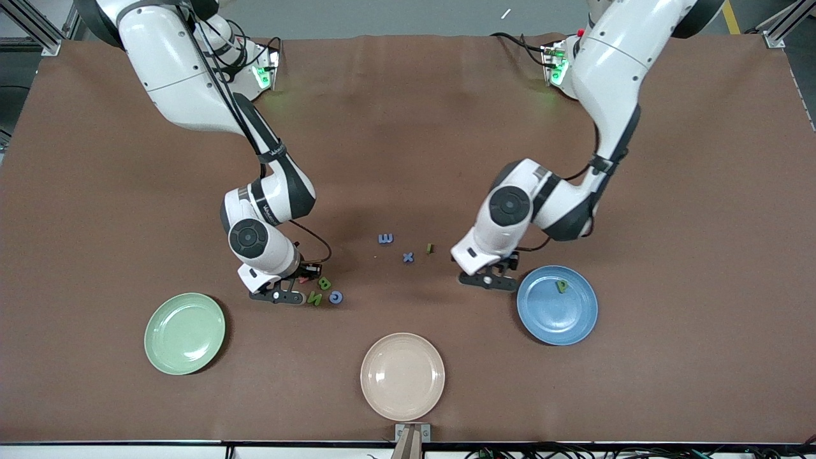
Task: Sort upper and lower case letters into plates
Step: 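Place the d on the blue plate while the right gripper drops a on green plate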
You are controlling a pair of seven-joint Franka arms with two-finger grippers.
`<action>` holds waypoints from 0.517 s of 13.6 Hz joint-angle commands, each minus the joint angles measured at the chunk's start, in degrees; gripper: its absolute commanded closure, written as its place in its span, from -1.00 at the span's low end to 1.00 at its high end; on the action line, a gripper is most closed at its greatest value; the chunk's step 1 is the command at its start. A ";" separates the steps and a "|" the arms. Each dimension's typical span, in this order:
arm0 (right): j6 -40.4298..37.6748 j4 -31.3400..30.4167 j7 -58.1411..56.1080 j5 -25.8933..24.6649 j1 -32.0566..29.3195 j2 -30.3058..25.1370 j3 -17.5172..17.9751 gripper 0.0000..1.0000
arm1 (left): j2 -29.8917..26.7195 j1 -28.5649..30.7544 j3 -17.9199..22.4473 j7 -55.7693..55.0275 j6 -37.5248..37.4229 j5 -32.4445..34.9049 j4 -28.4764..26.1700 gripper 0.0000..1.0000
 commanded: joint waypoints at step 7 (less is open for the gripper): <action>0.98 -1.09 0.83 -1.25 -0.39 -0.72 -0.07 0.48 | 3.44 -7.45 0.40 -8.87 6.14 0.26 -1.91 -0.40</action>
